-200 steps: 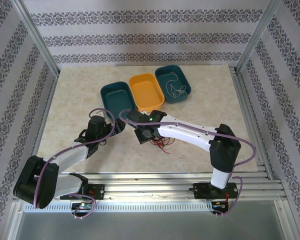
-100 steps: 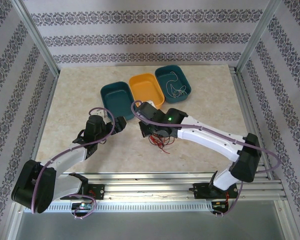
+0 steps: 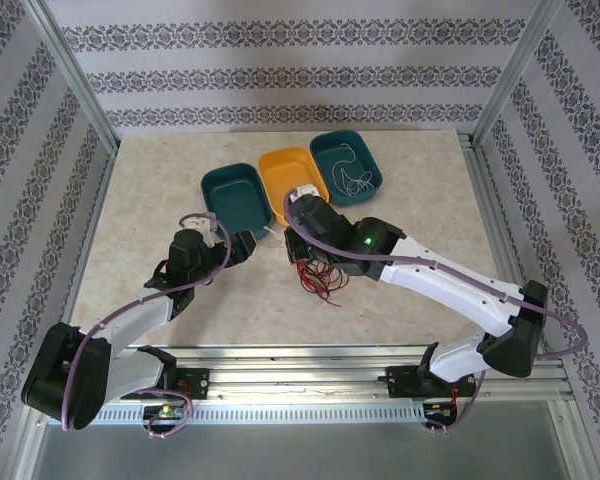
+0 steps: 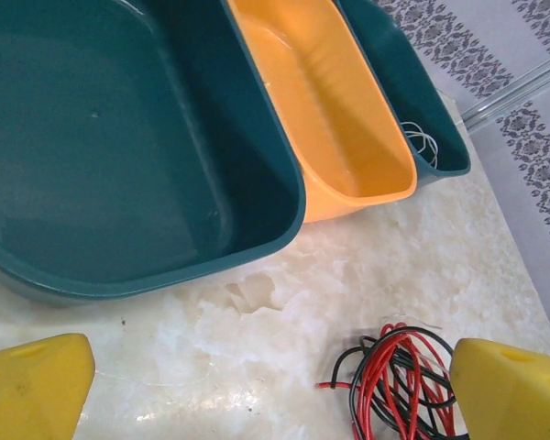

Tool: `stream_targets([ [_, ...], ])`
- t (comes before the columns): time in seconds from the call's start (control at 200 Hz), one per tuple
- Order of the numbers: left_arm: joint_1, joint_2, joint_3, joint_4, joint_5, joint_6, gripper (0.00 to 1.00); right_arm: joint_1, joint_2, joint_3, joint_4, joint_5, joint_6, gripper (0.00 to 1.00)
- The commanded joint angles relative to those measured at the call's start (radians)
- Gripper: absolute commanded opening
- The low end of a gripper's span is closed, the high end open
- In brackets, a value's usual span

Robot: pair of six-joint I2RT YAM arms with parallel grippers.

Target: Untangle the cables

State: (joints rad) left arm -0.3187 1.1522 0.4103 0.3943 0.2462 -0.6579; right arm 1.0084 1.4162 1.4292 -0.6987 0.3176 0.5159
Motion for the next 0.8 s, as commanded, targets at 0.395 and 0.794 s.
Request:
stream_targets([
  [0.395, 0.010, 0.075, 0.018, 0.122, 0.127, 0.043, 0.99, -0.051, -0.161, -0.010, 0.131, 0.021, -0.092, 0.00],
  [0.794, -0.046, 0.222, 0.105, 0.169, 0.380, 0.167, 0.75, -0.055, -0.194, 0.019, 0.157, 0.042, -0.146, 0.00],
])
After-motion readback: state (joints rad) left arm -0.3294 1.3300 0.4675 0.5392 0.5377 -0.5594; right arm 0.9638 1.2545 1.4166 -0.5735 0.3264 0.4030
